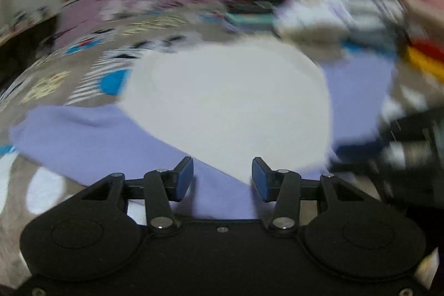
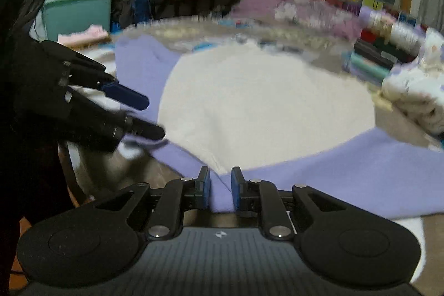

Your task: Fold clothes

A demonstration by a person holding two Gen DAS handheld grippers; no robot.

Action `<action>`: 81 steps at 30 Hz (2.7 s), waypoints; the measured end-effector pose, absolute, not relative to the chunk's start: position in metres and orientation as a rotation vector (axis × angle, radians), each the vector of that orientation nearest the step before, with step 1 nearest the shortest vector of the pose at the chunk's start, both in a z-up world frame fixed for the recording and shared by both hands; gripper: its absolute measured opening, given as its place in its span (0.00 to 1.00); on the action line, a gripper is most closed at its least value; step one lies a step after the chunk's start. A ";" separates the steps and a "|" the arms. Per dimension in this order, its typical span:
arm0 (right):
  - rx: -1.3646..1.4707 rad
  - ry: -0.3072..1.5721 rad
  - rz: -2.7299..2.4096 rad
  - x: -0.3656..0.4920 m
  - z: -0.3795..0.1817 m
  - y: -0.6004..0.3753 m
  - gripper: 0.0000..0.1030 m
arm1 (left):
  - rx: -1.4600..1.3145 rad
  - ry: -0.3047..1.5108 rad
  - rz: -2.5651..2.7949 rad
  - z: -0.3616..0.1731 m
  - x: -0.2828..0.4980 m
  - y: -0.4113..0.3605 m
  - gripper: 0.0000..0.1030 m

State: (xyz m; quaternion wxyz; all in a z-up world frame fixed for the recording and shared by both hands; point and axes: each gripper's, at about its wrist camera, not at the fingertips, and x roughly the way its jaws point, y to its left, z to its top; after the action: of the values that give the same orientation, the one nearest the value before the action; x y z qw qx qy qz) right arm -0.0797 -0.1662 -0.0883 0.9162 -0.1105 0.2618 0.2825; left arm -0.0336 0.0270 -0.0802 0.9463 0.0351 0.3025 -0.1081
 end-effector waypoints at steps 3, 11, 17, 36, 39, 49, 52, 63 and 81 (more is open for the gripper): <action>-0.259 0.483 0.607 -0.085 -0.082 -0.148 0.18 | -0.075 0.604 -0.097 -0.072 -0.015 0.072 0.43; -0.351 0.411 0.741 -0.074 -0.087 -0.070 0.18 | -0.140 0.606 0.043 -0.069 0.034 0.134 0.34; -0.325 0.441 0.795 -0.071 -0.102 -0.051 0.19 | -0.060 0.686 0.039 -0.087 0.081 0.147 0.25; -0.267 0.393 0.826 -0.084 -0.110 -0.068 0.20 | -0.049 0.701 -0.066 -0.074 0.106 0.158 0.19; -0.252 0.400 0.833 -0.080 -0.110 -0.070 0.20 | 0.089 0.726 0.028 -0.087 0.119 0.144 0.19; -0.228 0.375 0.849 -0.072 -0.102 -0.068 0.20 | -0.079 0.628 0.130 -0.068 0.084 0.197 0.24; -0.230 0.375 0.858 -0.072 -0.103 -0.066 0.20 | -0.087 0.628 0.079 -0.070 0.081 0.192 0.24; -0.236 0.397 0.897 -0.069 -0.109 -0.058 0.26 | 0.060 0.662 0.165 -0.086 0.114 0.171 0.28; -0.211 0.415 0.918 -0.064 -0.110 -0.058 0.27 | 0.308 0.653 -0.092 -0.091 0.109 0.120 0.30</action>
State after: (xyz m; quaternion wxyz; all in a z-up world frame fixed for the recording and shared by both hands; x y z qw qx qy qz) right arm -0.0641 -0.0580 -0.1102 0.8705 -0.1009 0.1983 0.4390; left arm 0.1091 0.1197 -0.0909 0.9345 0.1504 0.3196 -0.0452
